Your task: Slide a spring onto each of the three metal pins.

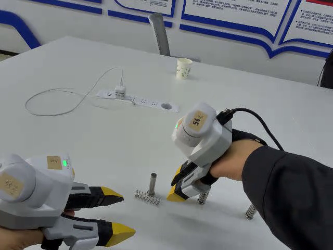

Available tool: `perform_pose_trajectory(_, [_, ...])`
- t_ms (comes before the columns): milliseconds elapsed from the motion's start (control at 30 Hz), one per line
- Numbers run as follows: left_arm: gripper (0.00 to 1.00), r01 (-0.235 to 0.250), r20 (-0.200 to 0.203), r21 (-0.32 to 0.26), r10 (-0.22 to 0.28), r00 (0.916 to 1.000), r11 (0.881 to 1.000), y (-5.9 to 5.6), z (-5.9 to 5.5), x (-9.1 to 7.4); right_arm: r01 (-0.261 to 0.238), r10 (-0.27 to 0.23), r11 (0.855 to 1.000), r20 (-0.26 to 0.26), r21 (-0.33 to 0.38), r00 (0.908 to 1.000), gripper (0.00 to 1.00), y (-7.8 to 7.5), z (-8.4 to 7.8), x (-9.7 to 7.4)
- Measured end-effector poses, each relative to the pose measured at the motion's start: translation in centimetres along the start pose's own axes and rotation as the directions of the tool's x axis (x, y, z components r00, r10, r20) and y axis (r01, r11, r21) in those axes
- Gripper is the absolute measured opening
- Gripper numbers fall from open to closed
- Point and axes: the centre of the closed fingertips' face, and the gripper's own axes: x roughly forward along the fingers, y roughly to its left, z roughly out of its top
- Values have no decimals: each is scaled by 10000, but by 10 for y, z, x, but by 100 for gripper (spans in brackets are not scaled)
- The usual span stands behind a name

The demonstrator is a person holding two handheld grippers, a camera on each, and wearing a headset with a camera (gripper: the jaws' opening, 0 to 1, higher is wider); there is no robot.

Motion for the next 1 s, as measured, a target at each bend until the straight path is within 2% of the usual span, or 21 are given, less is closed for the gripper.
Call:
perform_pose_trajectory(333, [41,-27,-36,-21,27,10000,10000,0,-1,0,-19,11,9997,305,237,9995,19,4,6,15])
perform_pose_trajectory(1000, [40,-54,-67,-55,54,10000,10000,2,-3,0,-59,30,9980,461,632,9989,15,4,8,32])
